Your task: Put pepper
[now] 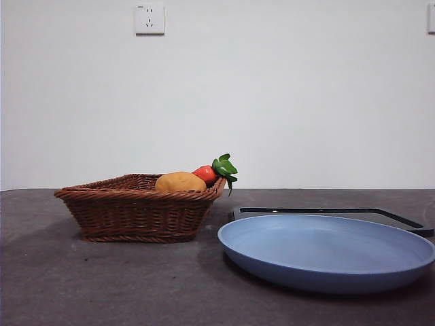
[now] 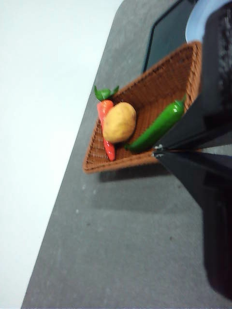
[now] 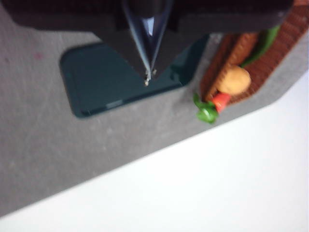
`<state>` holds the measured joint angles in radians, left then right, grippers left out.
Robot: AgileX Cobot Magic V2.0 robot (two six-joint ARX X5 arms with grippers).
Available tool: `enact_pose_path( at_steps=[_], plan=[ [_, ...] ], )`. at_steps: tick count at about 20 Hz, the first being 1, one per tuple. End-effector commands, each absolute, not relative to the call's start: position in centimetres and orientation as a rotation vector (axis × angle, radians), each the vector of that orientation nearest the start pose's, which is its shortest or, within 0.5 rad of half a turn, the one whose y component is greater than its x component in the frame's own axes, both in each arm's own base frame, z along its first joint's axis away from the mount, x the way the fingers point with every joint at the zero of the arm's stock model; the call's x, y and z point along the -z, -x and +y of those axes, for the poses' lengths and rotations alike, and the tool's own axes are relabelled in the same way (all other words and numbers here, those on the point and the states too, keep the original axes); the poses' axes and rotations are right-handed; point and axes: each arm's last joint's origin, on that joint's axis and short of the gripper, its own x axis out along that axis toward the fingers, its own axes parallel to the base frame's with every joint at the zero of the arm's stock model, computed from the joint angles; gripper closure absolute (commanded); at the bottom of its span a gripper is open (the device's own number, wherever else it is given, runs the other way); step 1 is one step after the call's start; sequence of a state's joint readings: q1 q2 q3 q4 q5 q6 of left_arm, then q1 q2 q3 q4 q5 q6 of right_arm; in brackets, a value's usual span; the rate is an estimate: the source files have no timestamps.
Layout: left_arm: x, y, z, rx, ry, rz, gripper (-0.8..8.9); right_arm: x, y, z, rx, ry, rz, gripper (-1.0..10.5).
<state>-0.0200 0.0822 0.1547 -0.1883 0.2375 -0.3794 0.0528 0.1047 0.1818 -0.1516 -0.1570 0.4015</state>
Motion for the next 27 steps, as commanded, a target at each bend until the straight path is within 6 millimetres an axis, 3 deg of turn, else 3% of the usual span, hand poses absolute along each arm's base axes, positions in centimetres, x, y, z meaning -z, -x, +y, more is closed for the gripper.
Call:
enact_pose_path(
  at_steps=[1,14,20,24,25,27],
  plan=[
    [-21.0,-9.2,-0.9,0.243,0.4,0.188,8.07,-22.5,-9.3,1.0,-0.198,-0.41,0.117,9.4],
    [-27.5,-10.5,-1.6,0.485,0.186,0.493,8.07,-30.7,-10.4,1.8,-0.447,-0.179,0.543,9.4],
    [-29.4,-10.9,-1.8,0.579,0.18,0.604,8.07,-31.9,-10.5,2.0,-0.494,-0.077,0.787,9.4],
    [-29.7,-10.8,-1.8,0.579,0.18,0.603,7.99,-31.8,-10.6,2.0,-0.496,-0.074,0.809,9.3],
    [-29.7,-10.8,-1.8,0.578,0.181,0.605,7.53,-31.8,-10.6,2.0,-0.496,-0.074,0.809,9.2],
    [-29.7,-10.8,-1.8,0.569,0.188,0.609,5.31,-31.8,-10.6,2.0,-0.487,-0.095,0.815,8.0]
  ],
)
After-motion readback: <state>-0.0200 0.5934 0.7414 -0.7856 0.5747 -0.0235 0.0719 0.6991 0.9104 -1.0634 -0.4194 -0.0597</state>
